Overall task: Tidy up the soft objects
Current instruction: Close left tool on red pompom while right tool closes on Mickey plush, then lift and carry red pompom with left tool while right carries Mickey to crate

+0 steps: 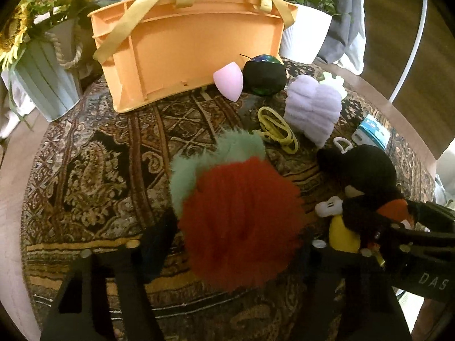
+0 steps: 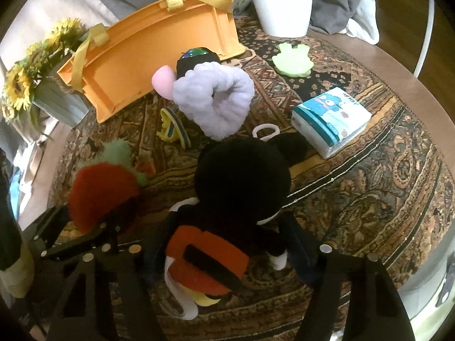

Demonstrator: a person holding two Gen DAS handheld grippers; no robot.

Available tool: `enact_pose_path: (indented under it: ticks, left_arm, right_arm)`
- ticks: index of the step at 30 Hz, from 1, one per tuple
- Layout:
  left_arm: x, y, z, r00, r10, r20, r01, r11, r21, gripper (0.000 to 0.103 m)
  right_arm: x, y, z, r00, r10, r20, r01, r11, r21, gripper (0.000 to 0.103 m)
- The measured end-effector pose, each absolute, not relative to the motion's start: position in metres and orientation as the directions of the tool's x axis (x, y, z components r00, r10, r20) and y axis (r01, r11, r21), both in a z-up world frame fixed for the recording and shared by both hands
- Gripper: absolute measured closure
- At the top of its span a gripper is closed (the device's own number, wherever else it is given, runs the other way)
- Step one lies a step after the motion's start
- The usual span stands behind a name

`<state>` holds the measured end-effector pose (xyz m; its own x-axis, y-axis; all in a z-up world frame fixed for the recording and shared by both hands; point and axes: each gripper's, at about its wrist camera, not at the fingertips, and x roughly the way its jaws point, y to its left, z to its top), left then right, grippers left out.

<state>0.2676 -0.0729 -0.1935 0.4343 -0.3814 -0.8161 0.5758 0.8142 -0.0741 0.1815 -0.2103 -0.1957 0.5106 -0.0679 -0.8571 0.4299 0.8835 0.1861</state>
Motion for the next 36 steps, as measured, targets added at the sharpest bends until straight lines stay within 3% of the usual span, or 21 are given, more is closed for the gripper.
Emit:
enact_pose_path:
  ticks: [5, 8, 19, 36]
  left_arm:
    - [0.267, -0.074, -0.196, 0.430, -0.403, -0.808, 0.582, 0.808, -0.093, 0.062]
    - [0.266, -0.073, -0.194, 0.440, -0.410, -0.799, 0.584, 0.806, -0.093, 0.065]
    - [0.252, -0.063, -0.166, 0.493, -0.429, -0.757, 0.572, 0.815, -0.089, 0.066]
    - [0.236, -0.055, -0.088, 0.631, -0.458, -0.626, 0.519, 0.849, -0.098, 0.066]
  right_arm:
    - [0.182, -0.207, -0.194, 0.515, -0.055, -0.855, 0.412, 0.891, 0.191, 0.044]
    - [0.181, -0.204, -0.193, 0.521, -0.062, -0.851, 0.402, 0.897, 0.181, 0.048]
    - [0.169, -0.198, -0.171, 0.572, -0.077, -0.816, 0.380, 0.907, 0.181, 0.050]
    - [0.163, -0.202, -0.085, 0.741, -0.071, -0.668, 0.261, 0.947, 0.189, 0.050]
